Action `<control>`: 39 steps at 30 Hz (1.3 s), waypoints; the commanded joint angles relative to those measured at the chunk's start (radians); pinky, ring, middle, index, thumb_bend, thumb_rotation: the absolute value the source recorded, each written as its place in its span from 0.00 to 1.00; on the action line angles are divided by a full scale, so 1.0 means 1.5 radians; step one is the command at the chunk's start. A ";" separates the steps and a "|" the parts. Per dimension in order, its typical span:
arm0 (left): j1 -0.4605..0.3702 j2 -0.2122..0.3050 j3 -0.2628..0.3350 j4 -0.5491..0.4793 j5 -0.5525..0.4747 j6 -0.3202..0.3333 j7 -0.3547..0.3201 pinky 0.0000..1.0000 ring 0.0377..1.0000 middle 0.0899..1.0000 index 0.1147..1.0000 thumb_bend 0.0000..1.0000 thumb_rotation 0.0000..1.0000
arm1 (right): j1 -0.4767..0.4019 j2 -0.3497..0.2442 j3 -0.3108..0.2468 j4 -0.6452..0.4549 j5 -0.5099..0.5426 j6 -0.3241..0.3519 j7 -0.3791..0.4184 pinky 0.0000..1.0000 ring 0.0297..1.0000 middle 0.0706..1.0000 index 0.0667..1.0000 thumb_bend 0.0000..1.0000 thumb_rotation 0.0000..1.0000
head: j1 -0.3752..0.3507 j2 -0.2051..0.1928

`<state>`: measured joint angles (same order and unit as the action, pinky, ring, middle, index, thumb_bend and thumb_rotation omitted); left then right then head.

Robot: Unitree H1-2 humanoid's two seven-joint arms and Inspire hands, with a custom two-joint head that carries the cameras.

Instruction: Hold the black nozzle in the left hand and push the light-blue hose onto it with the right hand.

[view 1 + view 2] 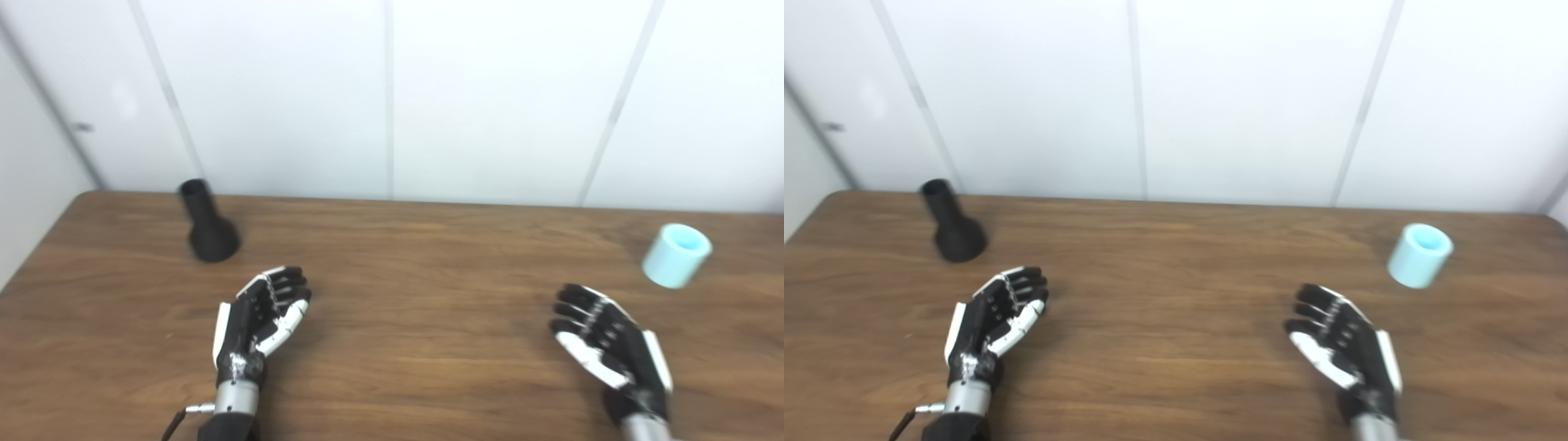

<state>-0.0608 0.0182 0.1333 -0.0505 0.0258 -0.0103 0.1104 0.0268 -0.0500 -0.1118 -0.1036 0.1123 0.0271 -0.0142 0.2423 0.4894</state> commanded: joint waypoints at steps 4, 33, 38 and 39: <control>-0.048 0.012 0.032 0.012 0.064 -0.044 0.077 0.62 0.66 0.66 0.65 0.69 0.07 | -0.015 -0.025 -0.024 0.020 0.019 -0.025 0.011 0.69 0.74 0.73 0.70 0.28 0.00 | 0.062 -0.014; -0.113 0.018 0.062 0.051 0.150 -0.022 0.219 0.91 0.92 0.90 0.91 0.78 0.15 | -0.056 -0.077 -0.071 0.122 0.059 -0.064 0.037 0.56 0.65 0.65 0.59 0.41 0.39 | 0.237 -0.064; -0.125 0.047 0.053 0.064 0.169 0.013 0.204 0.91 0.96 0.95 0.97 0.82 0.21 | -0.056 -0.074 -0.072 0.119 0.063 -0.060 0.038 0.55 0.65 0.65 0.59 0.40 0.38 | 0.237 -0.066; -0.127 0.052 0.051 0.065 0.171 0.024 0.200 0.91 0.96 0.95 0.98 0.85 0.24 | -0.056 -0.075 -0.072 0.120 0.064 -0.062 0.039 0.55 0.65 0.65 0.59 0.40 0.38 | 0.238 -0.066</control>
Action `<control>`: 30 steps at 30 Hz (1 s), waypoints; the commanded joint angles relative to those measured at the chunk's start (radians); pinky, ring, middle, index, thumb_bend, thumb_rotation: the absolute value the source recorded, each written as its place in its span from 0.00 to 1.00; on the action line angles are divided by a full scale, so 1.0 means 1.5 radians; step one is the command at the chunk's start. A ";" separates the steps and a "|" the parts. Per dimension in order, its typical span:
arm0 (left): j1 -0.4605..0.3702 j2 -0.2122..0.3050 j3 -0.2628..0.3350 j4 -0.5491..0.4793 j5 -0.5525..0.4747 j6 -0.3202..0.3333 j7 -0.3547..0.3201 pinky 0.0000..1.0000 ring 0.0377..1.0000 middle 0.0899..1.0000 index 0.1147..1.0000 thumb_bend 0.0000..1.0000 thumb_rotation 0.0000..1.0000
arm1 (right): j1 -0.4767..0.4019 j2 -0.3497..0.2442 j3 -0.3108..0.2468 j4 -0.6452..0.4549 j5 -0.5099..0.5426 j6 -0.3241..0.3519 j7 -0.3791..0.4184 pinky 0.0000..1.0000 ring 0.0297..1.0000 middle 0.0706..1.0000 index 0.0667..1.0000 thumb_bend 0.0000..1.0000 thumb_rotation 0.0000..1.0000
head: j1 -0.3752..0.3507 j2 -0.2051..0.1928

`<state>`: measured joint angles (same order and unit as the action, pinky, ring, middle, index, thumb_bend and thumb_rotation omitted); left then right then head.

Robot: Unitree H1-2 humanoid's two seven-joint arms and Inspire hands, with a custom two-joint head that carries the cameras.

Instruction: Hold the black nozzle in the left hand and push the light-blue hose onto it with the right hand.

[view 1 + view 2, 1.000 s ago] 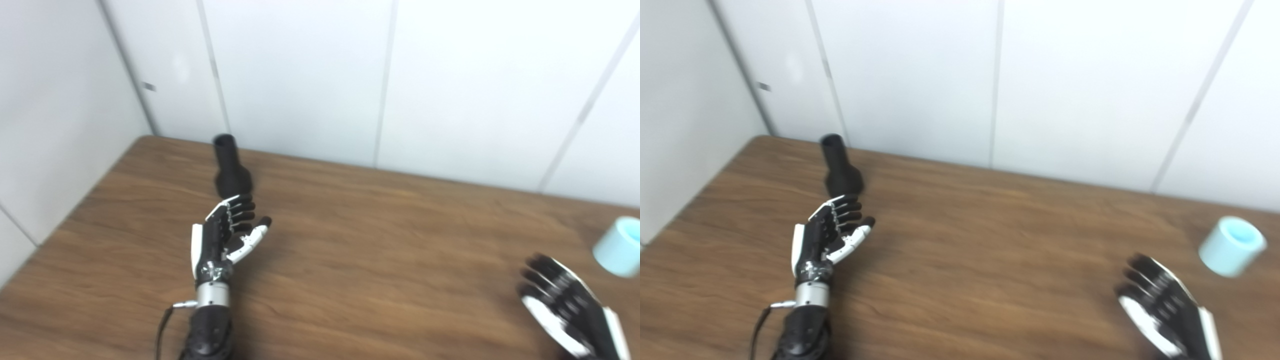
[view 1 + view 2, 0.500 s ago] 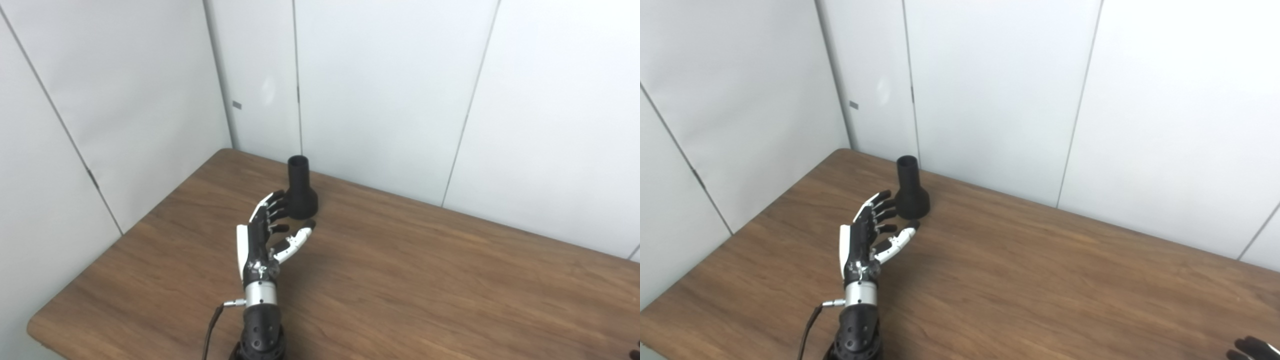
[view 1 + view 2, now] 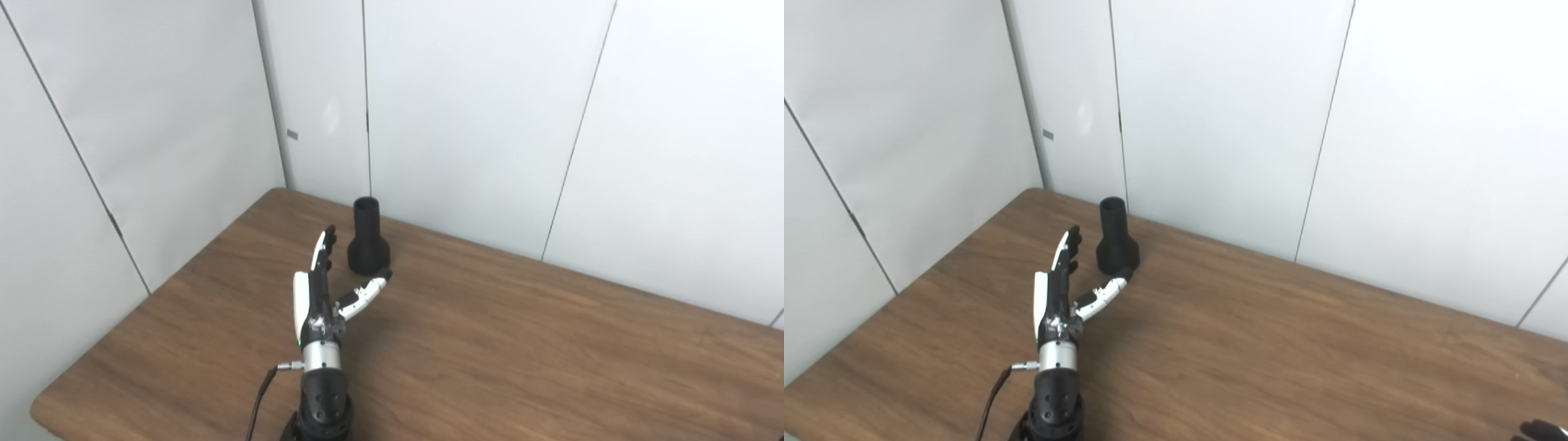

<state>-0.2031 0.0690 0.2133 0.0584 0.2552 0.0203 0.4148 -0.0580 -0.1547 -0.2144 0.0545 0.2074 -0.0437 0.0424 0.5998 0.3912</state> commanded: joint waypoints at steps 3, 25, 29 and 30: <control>-0.043 0.028 -0.001 -0.010 0.007 0.047 -0.018 0.91 0.97 0.98 0.99 0.91 0.27 | 0.000 -0.005 -0.005 0.017 0.009 -0.018 0.006 0.54 0.65 0.65 0.59 0.39 0.38 | -0.002 -0.002; -0.095 0.090 0.003 0.030 -0.020 0.159 -0.068 0.78 0.91 0.97 1.00 1.00 0.22 | 0.003 -0.007 -0.006 0.012 -0.005 -0.016 0.002 0.49 0.60 0.61 0.55 0.48 0.45 | -0.004 0.000; -0.102 0.107 -0.005 0.049 -0.012 0.182 -0.085 0.80 0.92 0.98 1.00 1.00 0.21 | 0.002 -0.007 -0.007 0.012 0.000 -0.012 0.003 0.47 0.58 0.59 0.54 0.49 0.45 | -0.004 -0.001; -0.103 0.112 -0.009 0.055 -0.007 0.183 -0.088 0.82 0.93 0.98 1.00 1.00 0.22 | 0.002 -0.007 -0.007 0.013 0.001 -0.014 0.004 0.47 0.58 0.59 0.53 0.50 0.45 | -0.005 -0.001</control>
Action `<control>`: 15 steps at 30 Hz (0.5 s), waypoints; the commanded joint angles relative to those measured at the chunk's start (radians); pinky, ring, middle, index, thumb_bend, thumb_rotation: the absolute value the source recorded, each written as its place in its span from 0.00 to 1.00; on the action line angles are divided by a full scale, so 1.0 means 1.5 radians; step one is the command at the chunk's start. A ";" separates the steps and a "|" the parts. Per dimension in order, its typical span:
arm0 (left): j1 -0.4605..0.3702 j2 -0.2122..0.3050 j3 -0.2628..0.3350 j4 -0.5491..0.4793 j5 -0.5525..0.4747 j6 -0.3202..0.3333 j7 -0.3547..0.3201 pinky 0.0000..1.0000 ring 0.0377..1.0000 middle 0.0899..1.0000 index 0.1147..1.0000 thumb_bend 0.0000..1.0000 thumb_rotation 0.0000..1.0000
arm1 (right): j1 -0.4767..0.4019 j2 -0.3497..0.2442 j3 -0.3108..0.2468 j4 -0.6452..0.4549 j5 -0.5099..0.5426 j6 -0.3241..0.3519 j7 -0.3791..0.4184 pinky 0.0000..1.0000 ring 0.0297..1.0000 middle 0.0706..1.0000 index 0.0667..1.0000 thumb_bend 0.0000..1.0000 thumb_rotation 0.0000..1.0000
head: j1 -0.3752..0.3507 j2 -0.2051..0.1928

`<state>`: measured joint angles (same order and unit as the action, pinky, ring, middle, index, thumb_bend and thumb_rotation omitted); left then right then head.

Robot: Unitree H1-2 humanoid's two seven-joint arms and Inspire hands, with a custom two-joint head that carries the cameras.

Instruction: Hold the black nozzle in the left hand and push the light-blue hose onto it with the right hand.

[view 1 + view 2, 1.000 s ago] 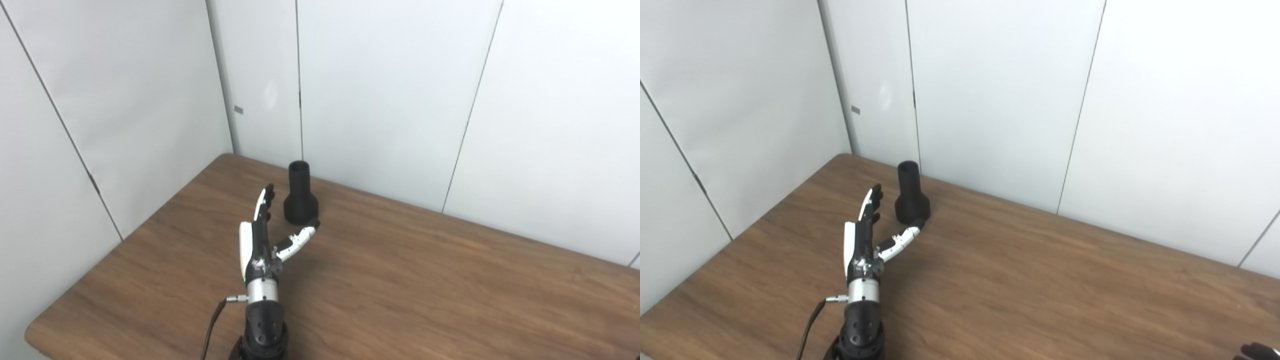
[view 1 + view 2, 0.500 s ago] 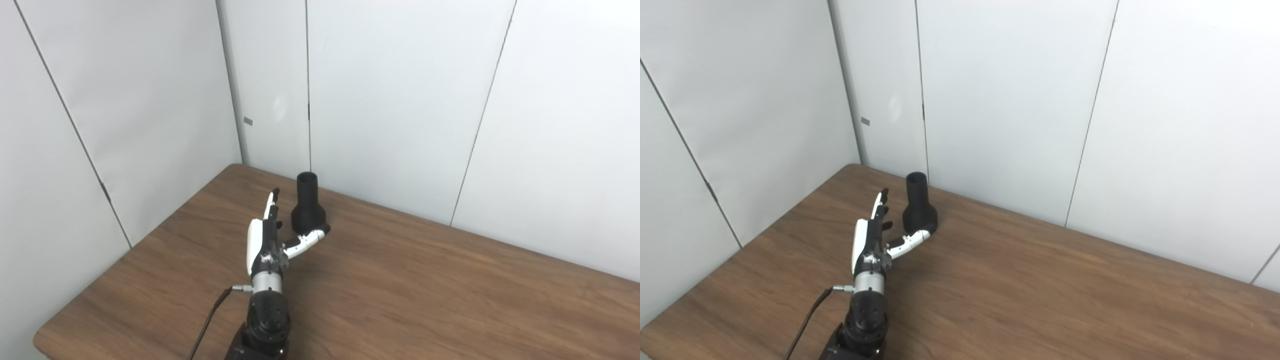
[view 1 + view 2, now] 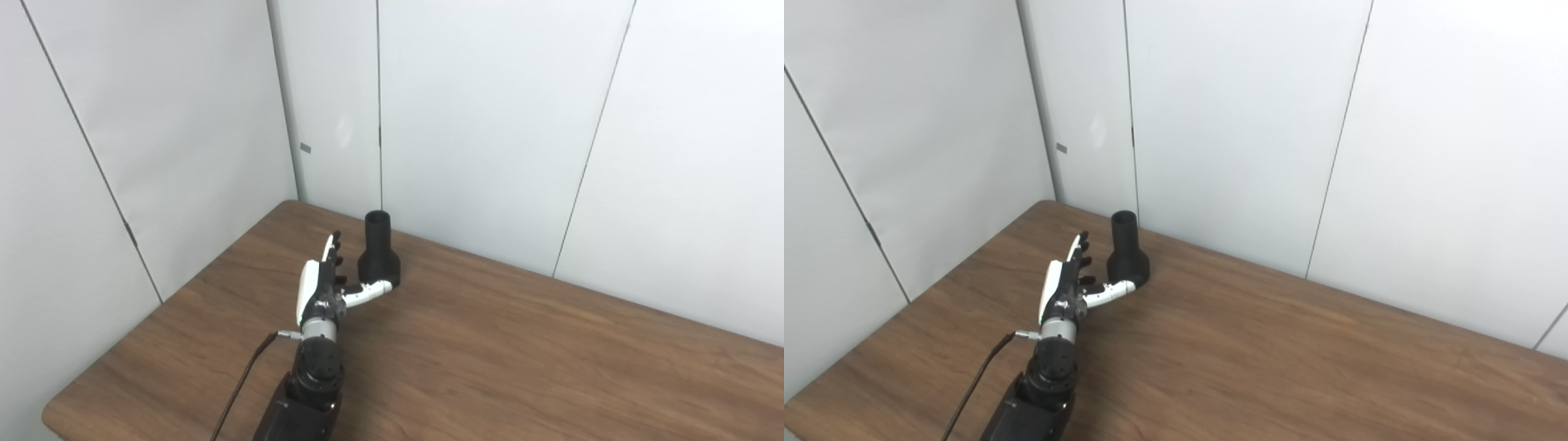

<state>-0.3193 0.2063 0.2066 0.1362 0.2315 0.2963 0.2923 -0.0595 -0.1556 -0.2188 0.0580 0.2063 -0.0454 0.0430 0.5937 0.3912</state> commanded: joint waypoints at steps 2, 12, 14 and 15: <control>-0.030 0.032 -0.013 0.022 0.018 0.010 -0.009 0.85 0.94 0.99 1.00 1.00 0.24 | 0.003 -0.007 -0.004 0.013 0.002 -0.015 0.003 0.46 0.57 0.58 0.53 0.50 0.44 | -0.002 -0.001; -0.049 0.075 -0.058 0.080 0.050 0.048 -0.039 0.77 0.91 0.98 1.00 1.00 0.25 | 0.007 -0.007 -0.003 0.005 0.000 -0.009 0.002 0.43 0.54 0.55 0.50 0.56 0.46 | -0.006 0.002; -0.054 0.087 -0.070 0.089 0.049 0.065 -0.064 0.78 0.92 0.99 1.00 1.00 0.26 | 0.008 -0.007 -0.002 0.002 -0.003 -0.005 -0.001 0.42 0.54 0.55 0.50 0.58 0.47 | -0.007 0.001; -0.057 0.094 -0.078 0.094 0.051 0.073 -0.076 0.80 0.94 1.00 1.00 1.00 0.27 | 0.008 -0.006 -0.003 0.002 -0.004 -0.004 -0.002 0.42 0.53 0.55 0.50 0.59 0.47 | -0.007 0.001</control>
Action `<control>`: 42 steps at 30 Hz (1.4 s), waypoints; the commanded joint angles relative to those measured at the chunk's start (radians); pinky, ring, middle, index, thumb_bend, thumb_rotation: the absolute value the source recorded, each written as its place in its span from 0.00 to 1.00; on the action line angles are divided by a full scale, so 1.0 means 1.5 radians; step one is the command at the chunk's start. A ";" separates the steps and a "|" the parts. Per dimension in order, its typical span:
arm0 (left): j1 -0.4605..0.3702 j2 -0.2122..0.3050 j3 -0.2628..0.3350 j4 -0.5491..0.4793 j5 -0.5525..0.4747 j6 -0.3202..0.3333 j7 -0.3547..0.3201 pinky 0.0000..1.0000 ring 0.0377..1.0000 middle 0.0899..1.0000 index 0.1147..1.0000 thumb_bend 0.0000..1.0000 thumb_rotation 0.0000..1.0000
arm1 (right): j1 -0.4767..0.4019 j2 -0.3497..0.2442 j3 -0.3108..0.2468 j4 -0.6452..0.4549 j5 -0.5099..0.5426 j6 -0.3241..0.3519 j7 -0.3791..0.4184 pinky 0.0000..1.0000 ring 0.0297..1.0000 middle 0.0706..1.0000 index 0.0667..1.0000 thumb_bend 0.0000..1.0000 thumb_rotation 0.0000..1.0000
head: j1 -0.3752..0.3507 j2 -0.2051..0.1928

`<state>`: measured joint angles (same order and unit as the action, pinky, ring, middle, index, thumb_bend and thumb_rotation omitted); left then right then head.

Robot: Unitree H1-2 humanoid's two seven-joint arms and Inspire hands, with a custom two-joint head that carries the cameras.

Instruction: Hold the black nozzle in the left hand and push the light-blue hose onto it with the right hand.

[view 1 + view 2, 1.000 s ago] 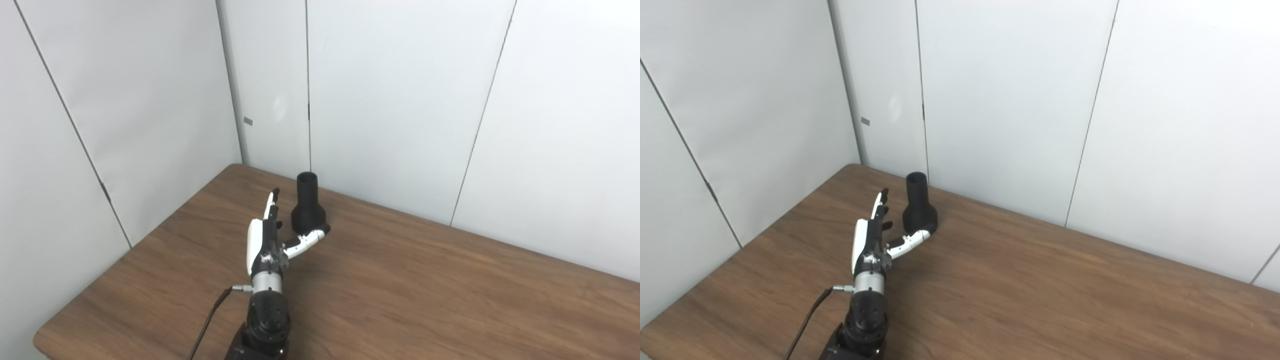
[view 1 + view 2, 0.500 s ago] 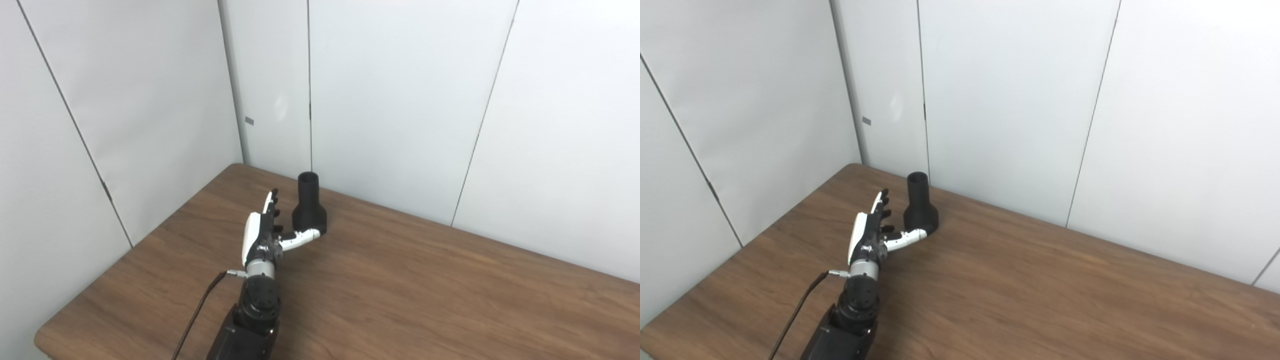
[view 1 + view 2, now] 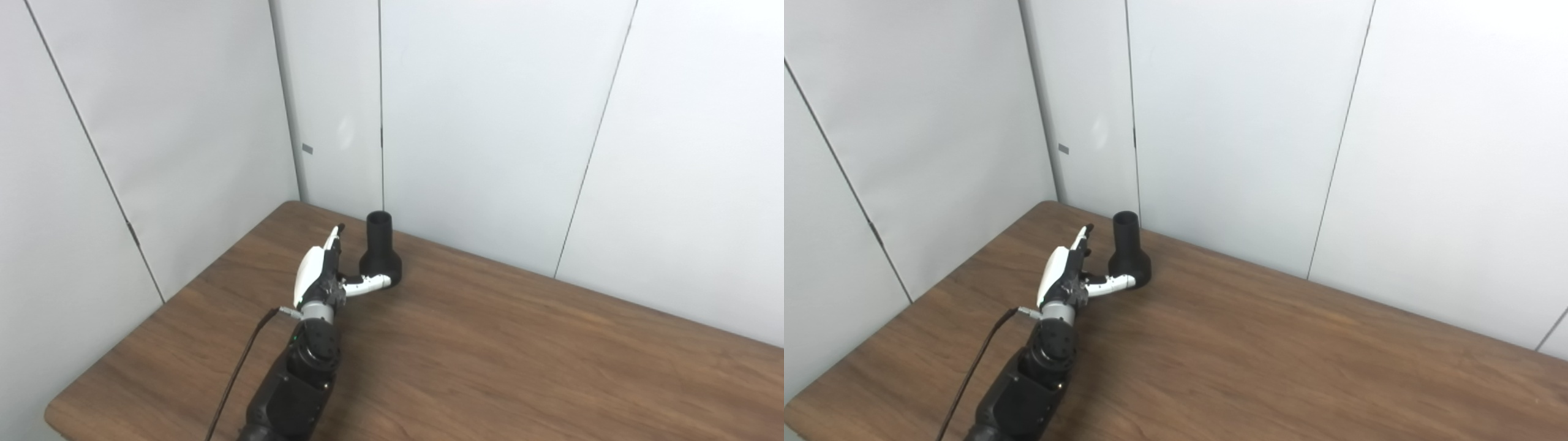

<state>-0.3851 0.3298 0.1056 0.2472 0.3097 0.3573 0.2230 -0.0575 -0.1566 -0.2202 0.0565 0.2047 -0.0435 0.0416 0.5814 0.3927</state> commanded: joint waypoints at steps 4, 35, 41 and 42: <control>-0.023 0.030 -0.039 0.026 0.013 0.051 -0.056 0.83 0.95 0.98 0.98 1.00 0.25 | 0.007 -0.004 -0.004 0.003 0.005 -0.007 0.002 0.40 0.51 0.53 0.48 0.61 0.46 | 0.000 0.002; -0.086 0.122 -0.268 0.132 0.172 0.045 -0.195 0.89 0.92 0.93 0.93 1.00 0.30 | 0.006 0.001 0.000 -0.003 0.010 0.003 0.000 0.34 0.45 0.47 0.44 0.51 0.17 | -0.001 0.003; -0.090 0.133 -0.303 0.147 0.212 0.025 -0.198 0.95 0.89 0.90 0.88 1.00 0.28 | 0.007 -0.002 0.002 0.000 0.009 -0.007 0.005 0.34 0.45 0.47 0.44 0.51 0.17 | -0.004 0.004; -0.091 0.134 -0.307 0.149 0.218 0.021 -0.197 0.95 0.89 0.90 0.87 1.00 0.29 | 0.007 -0.003 0.001 0.002 0.010 -0.009 0.006 0.34 0.45 0.47 0.44 0.51 0.17 | -0.004 0.005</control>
<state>-0.5527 0.5408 -0.3243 0.4372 0.6375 0.3903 -0.0068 -0.0549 -0.1557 -0.2197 0.0523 0.2180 -0.0405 0.0432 0.5752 0.3988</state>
